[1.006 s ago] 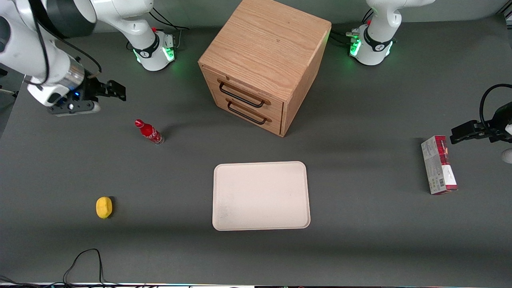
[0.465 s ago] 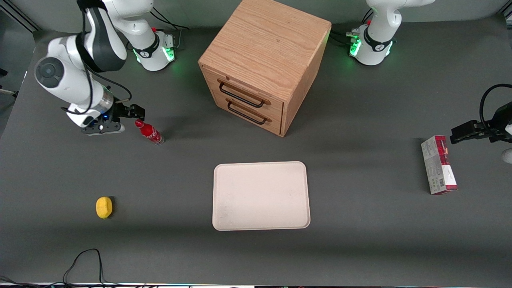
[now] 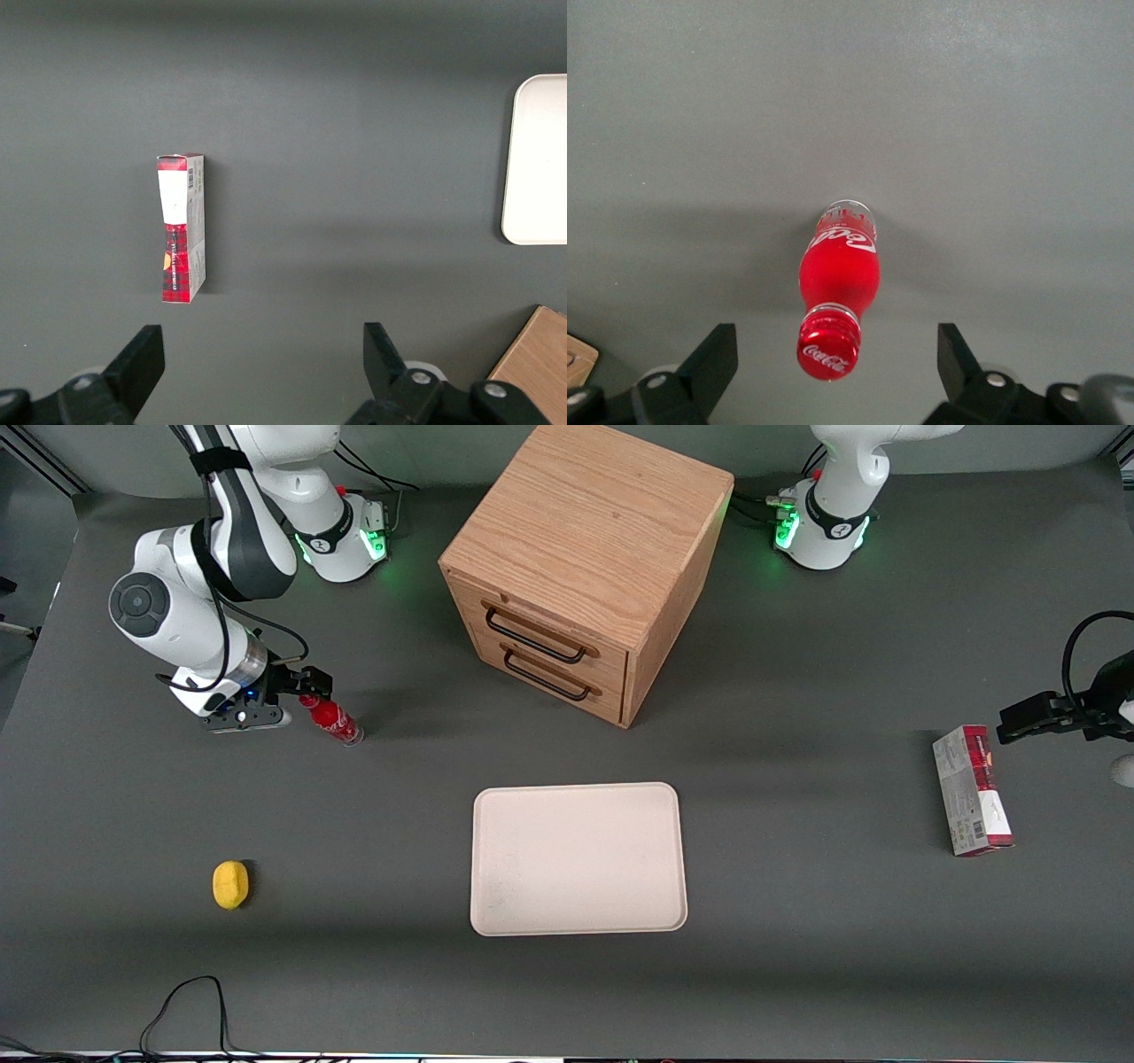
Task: Place coke bottle on tray
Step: 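Close the right gripper around the bottle's neck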
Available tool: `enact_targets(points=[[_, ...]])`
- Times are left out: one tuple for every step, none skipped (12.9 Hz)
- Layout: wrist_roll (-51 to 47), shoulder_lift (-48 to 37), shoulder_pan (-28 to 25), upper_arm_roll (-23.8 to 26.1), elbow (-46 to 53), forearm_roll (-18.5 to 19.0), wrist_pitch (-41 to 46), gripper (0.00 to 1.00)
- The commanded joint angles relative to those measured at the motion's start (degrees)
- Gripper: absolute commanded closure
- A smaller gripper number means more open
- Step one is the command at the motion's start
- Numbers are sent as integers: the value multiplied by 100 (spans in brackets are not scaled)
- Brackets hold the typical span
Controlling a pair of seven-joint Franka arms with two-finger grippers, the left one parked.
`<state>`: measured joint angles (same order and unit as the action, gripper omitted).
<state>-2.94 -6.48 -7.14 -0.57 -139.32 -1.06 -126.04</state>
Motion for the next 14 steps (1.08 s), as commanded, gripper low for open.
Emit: enact_targets(points=[[144, -46, -68, -66, -139, -43, -149, 0], [144, -46, -68, -66, -165, -43, -149, 0], [144, -63, -68, -66, -200, -43, -201, 0], [144, -81, -68, -66, -253, -43, -245, 0], [144, -73, -68, -66, -253, -43, -271, 1], [144, -64, -68, -66, -262, -43, -280, 2], [144, -64, -68, -66, -262, -43, -281, 9], [144, -64, -68, -66, -262, -43, -281, 36], [153, -64, -68, -66, -262, -43, -281, 79], [153, -64, -68, -66, -262, -43, -281, 100], [153, -64, -68, -66, -262, -43, -272, 100], [153, -64, -68, -66, -262, -43, -272, 100], [153, -64, -68, -66, -262, -43, -272, 100], [153, -64, -68, -66, -262, -43, -272, 100]])
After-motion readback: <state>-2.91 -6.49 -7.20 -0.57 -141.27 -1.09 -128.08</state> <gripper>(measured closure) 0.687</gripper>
